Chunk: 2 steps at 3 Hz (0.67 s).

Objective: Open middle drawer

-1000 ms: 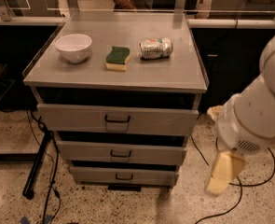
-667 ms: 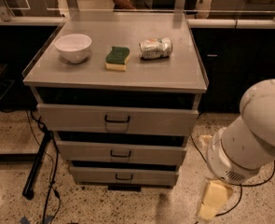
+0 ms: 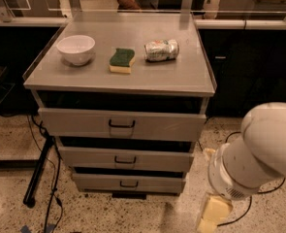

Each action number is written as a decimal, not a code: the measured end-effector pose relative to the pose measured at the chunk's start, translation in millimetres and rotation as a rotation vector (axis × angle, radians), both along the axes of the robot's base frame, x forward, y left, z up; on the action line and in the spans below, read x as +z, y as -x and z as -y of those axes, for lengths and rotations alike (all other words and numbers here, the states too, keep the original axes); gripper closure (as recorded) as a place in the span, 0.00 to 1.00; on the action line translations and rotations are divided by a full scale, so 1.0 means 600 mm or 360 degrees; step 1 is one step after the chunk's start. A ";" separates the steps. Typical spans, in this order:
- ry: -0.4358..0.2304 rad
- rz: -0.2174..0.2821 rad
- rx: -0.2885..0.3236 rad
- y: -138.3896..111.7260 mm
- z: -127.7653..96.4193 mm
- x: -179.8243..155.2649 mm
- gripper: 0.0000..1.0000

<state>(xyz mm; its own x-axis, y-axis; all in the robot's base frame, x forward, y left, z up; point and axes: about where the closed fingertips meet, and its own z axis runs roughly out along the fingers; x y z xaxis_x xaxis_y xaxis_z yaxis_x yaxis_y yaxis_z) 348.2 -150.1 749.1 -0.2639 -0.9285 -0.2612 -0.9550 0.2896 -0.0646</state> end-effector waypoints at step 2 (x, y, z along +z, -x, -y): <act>-0.0078 0.0045 0.0000 -0.052 -0.072 -0.098 0.00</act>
Offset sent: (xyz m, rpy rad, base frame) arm 0.0457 0.0687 -0.0879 0.0742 -0.0232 0.0205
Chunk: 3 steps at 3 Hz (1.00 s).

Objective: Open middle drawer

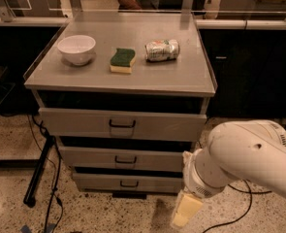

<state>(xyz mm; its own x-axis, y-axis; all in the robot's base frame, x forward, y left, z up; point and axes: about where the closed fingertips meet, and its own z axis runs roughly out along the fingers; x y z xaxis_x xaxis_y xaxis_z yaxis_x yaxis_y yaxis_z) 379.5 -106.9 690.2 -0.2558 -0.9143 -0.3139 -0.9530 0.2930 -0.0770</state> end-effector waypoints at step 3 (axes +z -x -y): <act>-0.0057 0.0003 0.0176 -0.058 -0.149 -0.147 0.00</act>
Offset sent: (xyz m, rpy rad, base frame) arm 0.0183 0.0704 -0.0879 0.0231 -0.0135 0.0772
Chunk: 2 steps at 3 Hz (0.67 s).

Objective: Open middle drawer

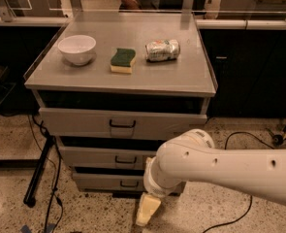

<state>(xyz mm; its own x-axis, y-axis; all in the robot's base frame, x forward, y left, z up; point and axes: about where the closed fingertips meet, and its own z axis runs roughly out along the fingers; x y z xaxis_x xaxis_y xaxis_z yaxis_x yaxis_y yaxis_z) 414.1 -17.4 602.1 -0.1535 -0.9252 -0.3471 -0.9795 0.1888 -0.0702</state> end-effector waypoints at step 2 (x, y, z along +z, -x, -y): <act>-0.0022 0.0020 0.0034 0.004 -0.011 -0.022 0.00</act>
Offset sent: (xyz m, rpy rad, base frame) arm -0.0056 0.0134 -0.0327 0.0379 -0.0314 0.0455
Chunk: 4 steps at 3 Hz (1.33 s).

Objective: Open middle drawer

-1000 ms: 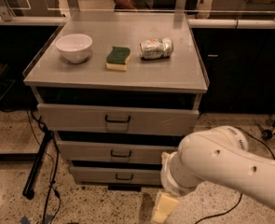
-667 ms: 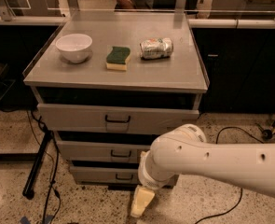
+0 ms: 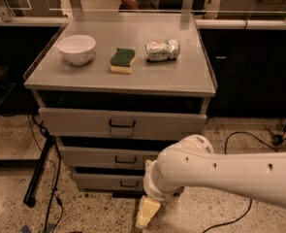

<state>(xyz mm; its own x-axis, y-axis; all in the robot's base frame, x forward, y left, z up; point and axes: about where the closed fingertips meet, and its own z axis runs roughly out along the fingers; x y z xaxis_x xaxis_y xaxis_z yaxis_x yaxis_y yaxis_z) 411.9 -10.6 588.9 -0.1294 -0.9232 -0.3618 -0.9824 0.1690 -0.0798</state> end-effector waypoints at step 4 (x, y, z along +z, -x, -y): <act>-0.0017 -0.0006 0.0180 -0.124 -0.137 -0.176 0.00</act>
Offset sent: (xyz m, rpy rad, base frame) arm 0.0792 0.0718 -0.0761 -0.0039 -0.0860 0.1005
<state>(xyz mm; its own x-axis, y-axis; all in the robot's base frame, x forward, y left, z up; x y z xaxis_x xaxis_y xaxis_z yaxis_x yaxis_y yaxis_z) 486.6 71.3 483.4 -0.0261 -0.9282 -0.3712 -0.9955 0.0580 -0.0751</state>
